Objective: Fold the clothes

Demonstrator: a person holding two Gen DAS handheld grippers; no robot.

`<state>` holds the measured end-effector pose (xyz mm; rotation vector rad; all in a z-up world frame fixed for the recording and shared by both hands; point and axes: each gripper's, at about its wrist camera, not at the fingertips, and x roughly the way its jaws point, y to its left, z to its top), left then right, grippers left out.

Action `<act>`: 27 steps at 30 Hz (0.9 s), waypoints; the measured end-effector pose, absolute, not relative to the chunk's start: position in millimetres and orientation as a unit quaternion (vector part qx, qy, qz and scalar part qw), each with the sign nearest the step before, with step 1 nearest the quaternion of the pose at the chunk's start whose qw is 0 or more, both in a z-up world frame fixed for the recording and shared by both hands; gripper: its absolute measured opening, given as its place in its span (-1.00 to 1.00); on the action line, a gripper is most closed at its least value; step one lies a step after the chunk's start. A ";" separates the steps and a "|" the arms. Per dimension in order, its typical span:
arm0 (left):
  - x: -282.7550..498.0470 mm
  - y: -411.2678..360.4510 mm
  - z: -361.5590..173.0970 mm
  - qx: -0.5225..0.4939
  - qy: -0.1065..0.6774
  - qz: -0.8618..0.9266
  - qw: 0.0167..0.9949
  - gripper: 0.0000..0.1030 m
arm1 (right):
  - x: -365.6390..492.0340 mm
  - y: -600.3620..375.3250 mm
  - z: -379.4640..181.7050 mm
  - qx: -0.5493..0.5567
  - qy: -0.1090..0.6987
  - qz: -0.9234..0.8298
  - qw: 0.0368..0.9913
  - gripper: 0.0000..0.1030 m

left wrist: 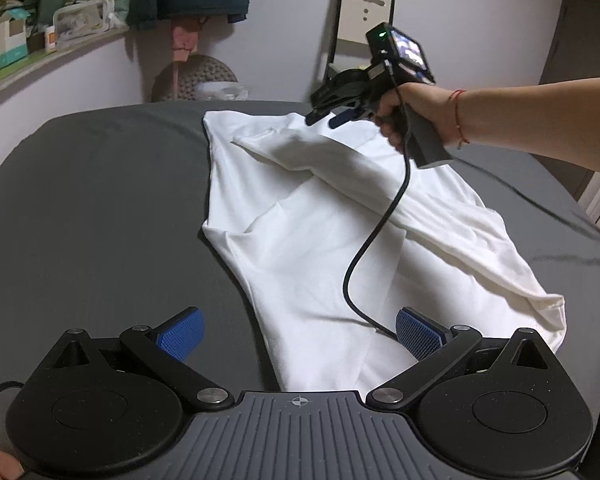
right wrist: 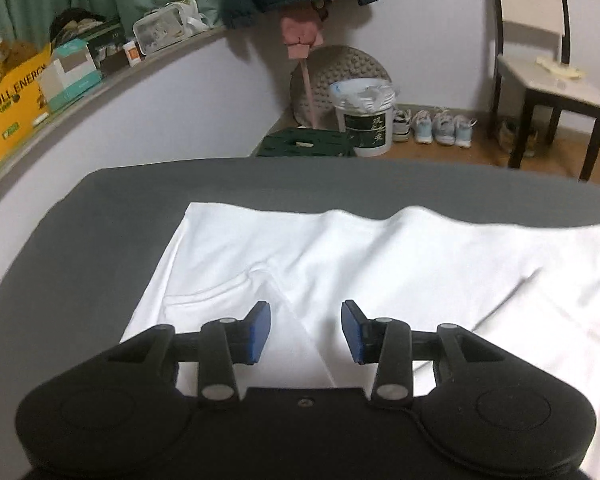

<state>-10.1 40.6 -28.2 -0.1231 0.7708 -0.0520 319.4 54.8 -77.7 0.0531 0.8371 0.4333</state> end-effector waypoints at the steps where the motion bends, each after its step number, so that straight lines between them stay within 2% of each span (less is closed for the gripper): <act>1: -9.6 40.9 -28.3 -0.060 0.376 -0.024 0.924 1.00 | 319.1 56.7 -81.2 0.030 0.400 0.213 0.891 -0.23; 6: -5.8 44.4 -30.8 -0.066 0.382 -0.016 0.922 1.00 | 333.9 73.3 -91.9 0.042 0.398 0.221 0.889 -0.23; 8: -4.3 46.2 -32.6 -0.070 0.385 -0.013 0.920 1.00 | 341.3 80.0 -96.5 0.039 0.406 0.225 0.885 -0.44; 9: -3.6 47.0 -33.6 -0.071 0.386 -0.011 0.919 1.00 | 345.1 83.4 -98.7 0.038 0.410 0.227 0.883 -0.82; 10: -2.9 47.9 -34.5 -0.073 0.388 -0.009 0.919 1.00 | 348.8 86.8 -101.0 0.037 0.414 0.229 0.880 -0.93; 14: -1.5 48.5 -33.9 -0.074 0.386 -0.003 0.919 1.00 | 352.6 93.0 -96.9 0.057 0.378 0.235 0.893 -0.93; 17: -1.8 47.9 -34.6 -0.076 0.387 -0.002 0.919 1.00 | 358.1 91.5 -101.5 0.070 0.387 0.221 0.893 -0.93; 18: -1.6 47.4 -35.3 -0.075 0.388 -0.002 0.918 1.00 | 358.8 91.7 -103.5 0.059 0.396 0.218 0.890 -0.88; 19: -1.8 47.1 -35.6 -0.075 0.389 -0.002 0.918 1.00 | 358.1 91.5 -103.7 0.050 0.402 0.219 0.887 -0.68; 20: -1.9 46.7 -35.7 -0.073 0.390 -0.003 0.918 1.00 | 357.4 91.4 -104.0 0.041 0.409 0.220 0.885 -0.58; 22: -2.0 46.8 -35.5 -0.074 0.390 -0.004 0.918 1.00 | 349.4 87.4 -95.2 0.044 0.395 0.238 0.886 -0.10; 27: -2.1 47.7 -38.6 -0.078 0.395 -0.007 0.915 1.00 | 307.4 45.4 -60.0 0.086 0.390 0.344 0.850 -0.08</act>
